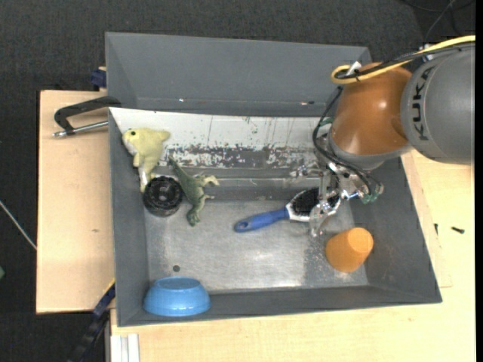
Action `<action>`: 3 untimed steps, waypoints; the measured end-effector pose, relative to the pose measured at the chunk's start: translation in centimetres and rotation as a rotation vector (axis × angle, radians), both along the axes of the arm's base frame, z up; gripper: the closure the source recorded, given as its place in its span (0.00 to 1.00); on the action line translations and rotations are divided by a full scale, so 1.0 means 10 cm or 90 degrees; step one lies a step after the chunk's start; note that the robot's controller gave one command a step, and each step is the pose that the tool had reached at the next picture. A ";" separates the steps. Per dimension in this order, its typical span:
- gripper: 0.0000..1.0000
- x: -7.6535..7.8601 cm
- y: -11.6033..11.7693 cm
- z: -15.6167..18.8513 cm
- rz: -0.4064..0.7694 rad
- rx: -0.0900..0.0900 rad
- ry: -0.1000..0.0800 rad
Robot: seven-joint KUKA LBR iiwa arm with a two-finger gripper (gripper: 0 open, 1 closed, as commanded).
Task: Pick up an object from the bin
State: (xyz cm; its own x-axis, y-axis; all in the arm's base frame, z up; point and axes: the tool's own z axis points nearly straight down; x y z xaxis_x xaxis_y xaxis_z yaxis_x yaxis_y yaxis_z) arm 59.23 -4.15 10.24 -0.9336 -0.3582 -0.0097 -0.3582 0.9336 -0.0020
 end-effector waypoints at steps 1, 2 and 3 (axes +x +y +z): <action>0.00 0.01 -0.07 0.03 0.042 -0.001 0.002; 0.00 -0.07 0.08 -0.29 -0.113 0.001 0.003; 0.00 -0.06 0.09 -0.27 -0.113 0.000 0.005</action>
Offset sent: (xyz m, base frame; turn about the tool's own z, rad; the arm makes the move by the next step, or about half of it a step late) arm -0.0009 -0.0077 0.0022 -0.0667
